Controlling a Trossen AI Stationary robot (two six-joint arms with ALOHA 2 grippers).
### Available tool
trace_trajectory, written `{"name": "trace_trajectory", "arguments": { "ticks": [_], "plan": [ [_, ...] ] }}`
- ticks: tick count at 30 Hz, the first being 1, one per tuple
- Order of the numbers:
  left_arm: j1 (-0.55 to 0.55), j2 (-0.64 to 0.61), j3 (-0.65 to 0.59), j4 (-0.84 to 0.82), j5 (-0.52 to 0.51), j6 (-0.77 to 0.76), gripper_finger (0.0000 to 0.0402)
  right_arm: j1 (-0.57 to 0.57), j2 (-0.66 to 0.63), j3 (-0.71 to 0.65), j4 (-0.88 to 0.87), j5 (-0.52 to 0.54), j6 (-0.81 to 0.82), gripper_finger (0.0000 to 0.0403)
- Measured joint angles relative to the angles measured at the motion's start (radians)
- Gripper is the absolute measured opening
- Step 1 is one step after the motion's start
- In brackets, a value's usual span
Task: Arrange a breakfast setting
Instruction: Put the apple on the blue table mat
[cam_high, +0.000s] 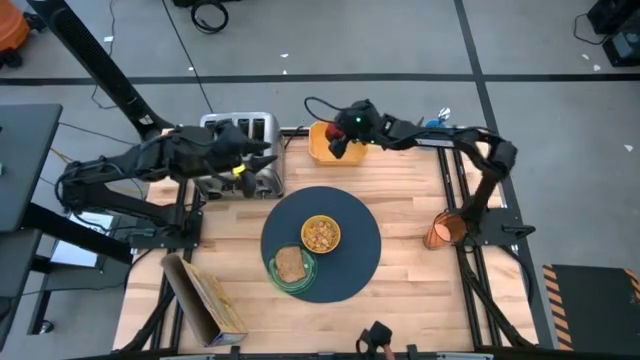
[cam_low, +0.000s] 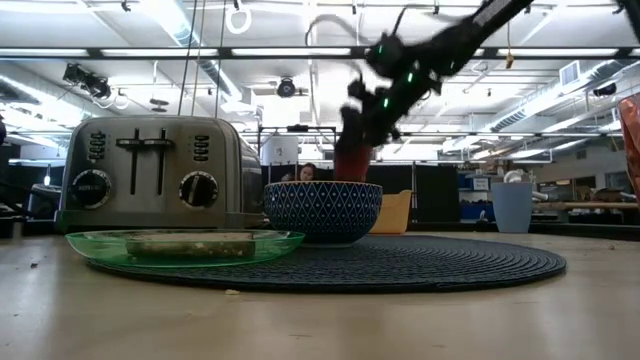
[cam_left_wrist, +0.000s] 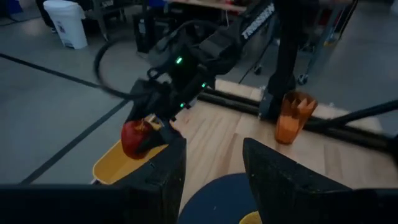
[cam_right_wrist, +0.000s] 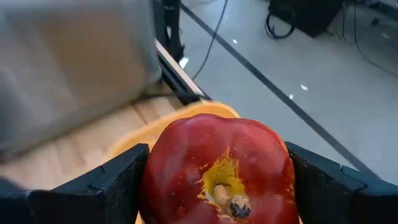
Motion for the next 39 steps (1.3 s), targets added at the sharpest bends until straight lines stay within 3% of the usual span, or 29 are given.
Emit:
{"name": "trace_trajectory", "arguments": {
  "ticks": [6, 12, 22, 39],
  "plan": [
    [0.0, -0.036, 0.0, 0.08, -0.013, -0.068, 0.0166, 0.096, -0.122, 0.049, -0.144, -0.011, 0.047, 0.033],
    [-0.003, -0.04, 0.0, 0.193, -0.014, -0.07, 0.0166, 0.264, -0.121, 0.091, -0.177, -0.013, 0.115, 0.033],
    [-0.003, -0.041, 0.0, 0.184, 0.033, -0.083, 0.0166, 0.464, 0.082, 0.207, -0.165, 0.148, 0.202, 0.033],
    [-0.122, -0.052, 0.0, 0.127, 0.048, -0.051, 0.0166, 0.523, 0.353, 0.238, -0.007, 0.241, 0.388, 0.033]
  ]
}}
